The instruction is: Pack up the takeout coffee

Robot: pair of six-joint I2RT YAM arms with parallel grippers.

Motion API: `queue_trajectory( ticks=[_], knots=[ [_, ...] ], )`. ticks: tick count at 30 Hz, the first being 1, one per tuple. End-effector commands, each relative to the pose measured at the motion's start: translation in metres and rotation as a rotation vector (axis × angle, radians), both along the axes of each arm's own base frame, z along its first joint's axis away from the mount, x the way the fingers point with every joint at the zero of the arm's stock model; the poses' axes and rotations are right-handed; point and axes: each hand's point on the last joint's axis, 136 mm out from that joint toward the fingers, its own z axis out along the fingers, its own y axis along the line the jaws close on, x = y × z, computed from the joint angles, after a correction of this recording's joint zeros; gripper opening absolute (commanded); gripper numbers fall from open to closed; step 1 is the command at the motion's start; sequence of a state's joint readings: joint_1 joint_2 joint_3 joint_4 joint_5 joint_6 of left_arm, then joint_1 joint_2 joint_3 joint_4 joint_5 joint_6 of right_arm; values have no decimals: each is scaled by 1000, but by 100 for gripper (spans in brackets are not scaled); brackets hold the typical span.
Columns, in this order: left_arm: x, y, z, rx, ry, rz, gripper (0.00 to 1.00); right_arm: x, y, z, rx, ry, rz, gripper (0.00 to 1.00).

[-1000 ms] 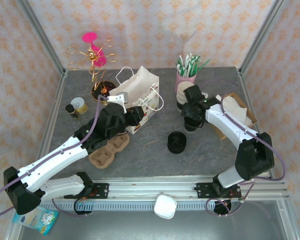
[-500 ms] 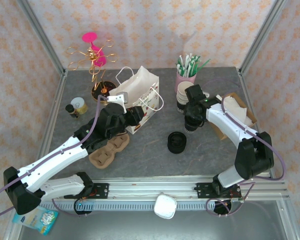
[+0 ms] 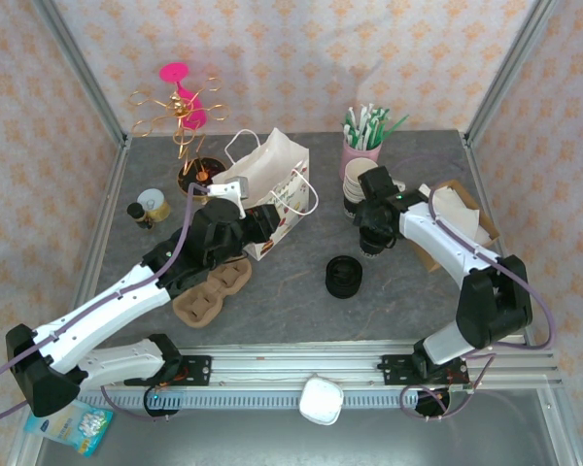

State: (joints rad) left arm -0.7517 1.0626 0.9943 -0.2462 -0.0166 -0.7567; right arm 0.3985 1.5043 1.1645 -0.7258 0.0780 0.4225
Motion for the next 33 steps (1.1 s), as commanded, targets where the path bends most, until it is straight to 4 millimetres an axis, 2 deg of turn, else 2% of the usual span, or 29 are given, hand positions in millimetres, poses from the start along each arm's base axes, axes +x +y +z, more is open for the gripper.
queue_trajectory(
  ticks=[1, 7, 12, 15, 19, 25, 28, 33],
  knots=[
    [1, 7, 17, 13, -38, 14, 33, -3, 3, 24, 21, -25, 5, 82],
    [-4, 10, 31, 8, -59, 6, 33, -4, 6, 60, 66, -102, 23, 91],
    [-15, 23, 48, 4, -83, 14, 34, -13, 17, 93, 107, -171, 73, 92],
    [-25, 41, 57, 23, -88, 49, 35, -25, 31, 113, 150, -207, 127, 93],
    [-39, 77, 56, 83, -70, 144, 36, -47, 53, 130, 211, -249, 226, 93],
    [-59, 130, 35, 178, -9, 310, 37, -85, 106, 149, 287, -283, 422, 92],
    [-64, 141, 18, 192, 23, 351, 39, -105, 138, 156, 294, -291, 527, 91],
    [-70, 153, -9, 227, 95, 411, 41, -141, 204, 154, 238, -289, 716, 90]
  ],
)
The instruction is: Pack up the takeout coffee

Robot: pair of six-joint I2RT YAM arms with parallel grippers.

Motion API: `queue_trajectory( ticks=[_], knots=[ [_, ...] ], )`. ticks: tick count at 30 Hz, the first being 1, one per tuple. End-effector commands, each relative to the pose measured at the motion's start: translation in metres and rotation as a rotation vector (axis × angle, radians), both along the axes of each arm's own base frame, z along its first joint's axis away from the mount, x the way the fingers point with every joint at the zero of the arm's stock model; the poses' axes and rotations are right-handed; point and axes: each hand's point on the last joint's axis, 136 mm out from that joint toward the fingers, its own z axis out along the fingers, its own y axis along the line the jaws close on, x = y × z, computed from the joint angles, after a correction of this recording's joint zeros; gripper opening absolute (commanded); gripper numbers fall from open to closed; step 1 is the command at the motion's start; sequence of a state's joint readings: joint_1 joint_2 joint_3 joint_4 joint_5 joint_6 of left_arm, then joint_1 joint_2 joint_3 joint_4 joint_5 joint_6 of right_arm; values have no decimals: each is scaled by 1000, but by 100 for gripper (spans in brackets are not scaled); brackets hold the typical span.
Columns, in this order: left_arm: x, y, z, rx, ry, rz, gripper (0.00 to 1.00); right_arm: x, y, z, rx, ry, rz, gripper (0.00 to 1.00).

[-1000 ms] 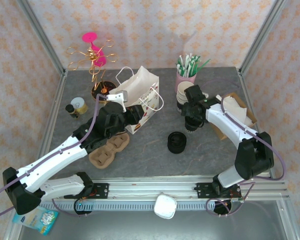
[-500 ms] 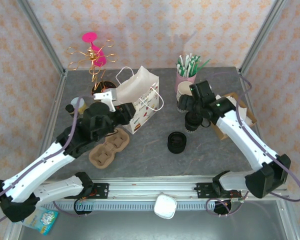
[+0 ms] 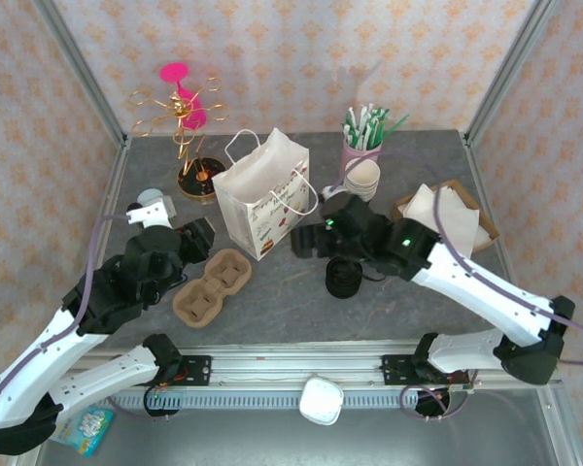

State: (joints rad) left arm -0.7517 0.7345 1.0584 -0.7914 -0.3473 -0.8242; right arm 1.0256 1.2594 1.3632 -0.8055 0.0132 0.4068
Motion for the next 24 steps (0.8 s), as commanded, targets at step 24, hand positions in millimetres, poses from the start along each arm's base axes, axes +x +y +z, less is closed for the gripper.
queue_trajectory(
  ticks=[24],
  knots=[
    [-57, 101, -7, -55, 1, 344, 46, -25, 209, -145, -299, 23, 371, 71]
  ],
)
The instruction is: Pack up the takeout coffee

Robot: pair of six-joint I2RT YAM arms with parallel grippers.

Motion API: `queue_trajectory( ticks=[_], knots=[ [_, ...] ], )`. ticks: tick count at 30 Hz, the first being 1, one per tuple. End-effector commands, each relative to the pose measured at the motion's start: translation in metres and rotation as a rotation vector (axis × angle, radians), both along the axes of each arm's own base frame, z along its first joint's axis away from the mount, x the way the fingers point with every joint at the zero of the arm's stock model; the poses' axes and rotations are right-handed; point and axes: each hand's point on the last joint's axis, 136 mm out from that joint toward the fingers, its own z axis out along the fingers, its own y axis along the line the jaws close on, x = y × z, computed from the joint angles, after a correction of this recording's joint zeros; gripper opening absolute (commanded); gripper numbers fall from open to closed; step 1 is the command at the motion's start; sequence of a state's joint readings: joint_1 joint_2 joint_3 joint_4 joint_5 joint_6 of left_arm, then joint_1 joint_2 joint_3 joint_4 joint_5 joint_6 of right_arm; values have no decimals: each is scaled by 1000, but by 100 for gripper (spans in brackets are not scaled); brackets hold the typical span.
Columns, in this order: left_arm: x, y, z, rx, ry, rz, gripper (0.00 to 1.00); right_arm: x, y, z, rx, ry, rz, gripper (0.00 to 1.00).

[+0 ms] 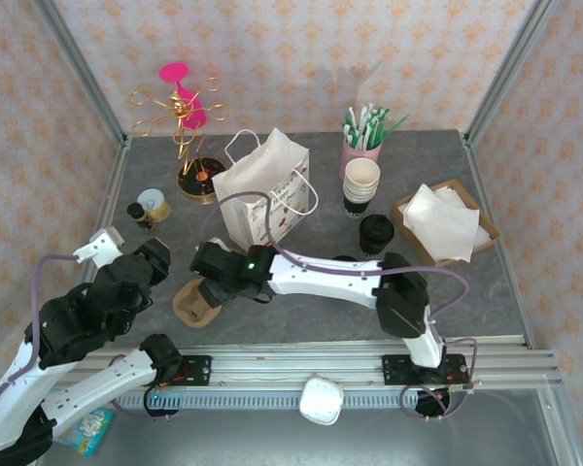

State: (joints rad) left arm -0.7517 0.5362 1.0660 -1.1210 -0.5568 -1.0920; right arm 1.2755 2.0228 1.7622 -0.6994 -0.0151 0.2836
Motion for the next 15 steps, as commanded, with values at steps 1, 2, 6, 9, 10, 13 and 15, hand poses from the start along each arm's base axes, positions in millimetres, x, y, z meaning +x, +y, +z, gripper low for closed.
queue_trajectory(
  ticks=[1, 2, 6, 9, 10, 13, 15],
  knots=[
    [-7, 15, 4, 12, -12, 49, 46, 10, 13, -9, -22, -47, 19, 71],
    [-7, 15, 4, 10, -13, 49, 47, 12, 16, -15, -40, -49, 20, 71],
    [-7, 16, 3, 4, -19, 52, 49, 20, 24, -33, -79, -74, 15, 71],
    [-8, 18, 4, -2, -28, 62, 49, 26, 28, -43, -104, -97, 12, 69],
    [-8, 18, 4, -3, -32, 63, 50, 28, 28, -45, -111, -103, 9, 69],
    [-9, 19, 5, -3, -35, 65, 50, 33, 30, -50, -130, -125, -1, 66],
    [-10, 21, 6, -1, -37, 72, 51, 36, 33, -51, -135, -135, -3, 64]
  ],
)
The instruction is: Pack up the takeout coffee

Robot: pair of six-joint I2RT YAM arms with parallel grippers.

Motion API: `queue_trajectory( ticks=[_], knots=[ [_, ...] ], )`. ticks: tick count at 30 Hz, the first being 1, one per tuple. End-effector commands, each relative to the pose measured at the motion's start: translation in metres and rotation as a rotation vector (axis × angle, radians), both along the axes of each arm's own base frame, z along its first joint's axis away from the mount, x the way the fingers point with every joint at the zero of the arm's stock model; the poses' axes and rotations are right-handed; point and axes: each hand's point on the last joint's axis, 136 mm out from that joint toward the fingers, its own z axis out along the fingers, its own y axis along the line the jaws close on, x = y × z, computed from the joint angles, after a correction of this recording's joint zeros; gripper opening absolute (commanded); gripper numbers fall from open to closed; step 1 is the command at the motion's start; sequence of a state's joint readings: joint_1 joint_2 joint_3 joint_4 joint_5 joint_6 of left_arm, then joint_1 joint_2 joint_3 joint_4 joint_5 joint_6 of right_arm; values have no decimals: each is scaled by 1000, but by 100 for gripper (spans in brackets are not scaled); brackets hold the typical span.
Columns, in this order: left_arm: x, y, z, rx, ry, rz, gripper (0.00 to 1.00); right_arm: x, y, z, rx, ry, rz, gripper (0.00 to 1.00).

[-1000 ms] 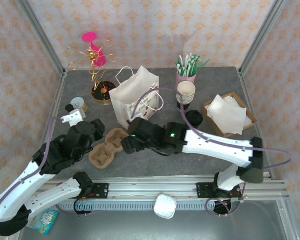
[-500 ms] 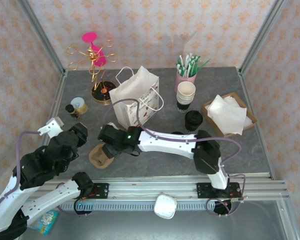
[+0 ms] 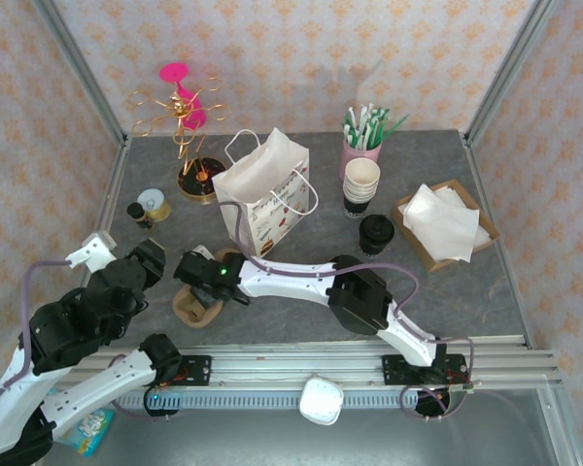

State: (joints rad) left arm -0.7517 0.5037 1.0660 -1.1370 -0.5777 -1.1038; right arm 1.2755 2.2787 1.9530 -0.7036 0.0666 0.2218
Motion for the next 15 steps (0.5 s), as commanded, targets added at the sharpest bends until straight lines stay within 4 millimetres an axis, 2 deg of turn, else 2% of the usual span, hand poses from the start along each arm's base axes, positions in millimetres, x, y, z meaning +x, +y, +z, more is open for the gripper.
queue_trajectory(
  ticks=[1, 6, 15],
  knots=[
    [-4, 13, 3, 10, -17, 53, 51, 12, 0, 7, -28, -72, -17, 63],
    [-6, 15, 5, 11, -25, 57, 51, 16, 2, 1, -53, -84, -21, 56],
    [-6, 16, 5, 7, -28, 56, 53, 10, 2, -5, -62, -38, -15, 52]
  ],
)
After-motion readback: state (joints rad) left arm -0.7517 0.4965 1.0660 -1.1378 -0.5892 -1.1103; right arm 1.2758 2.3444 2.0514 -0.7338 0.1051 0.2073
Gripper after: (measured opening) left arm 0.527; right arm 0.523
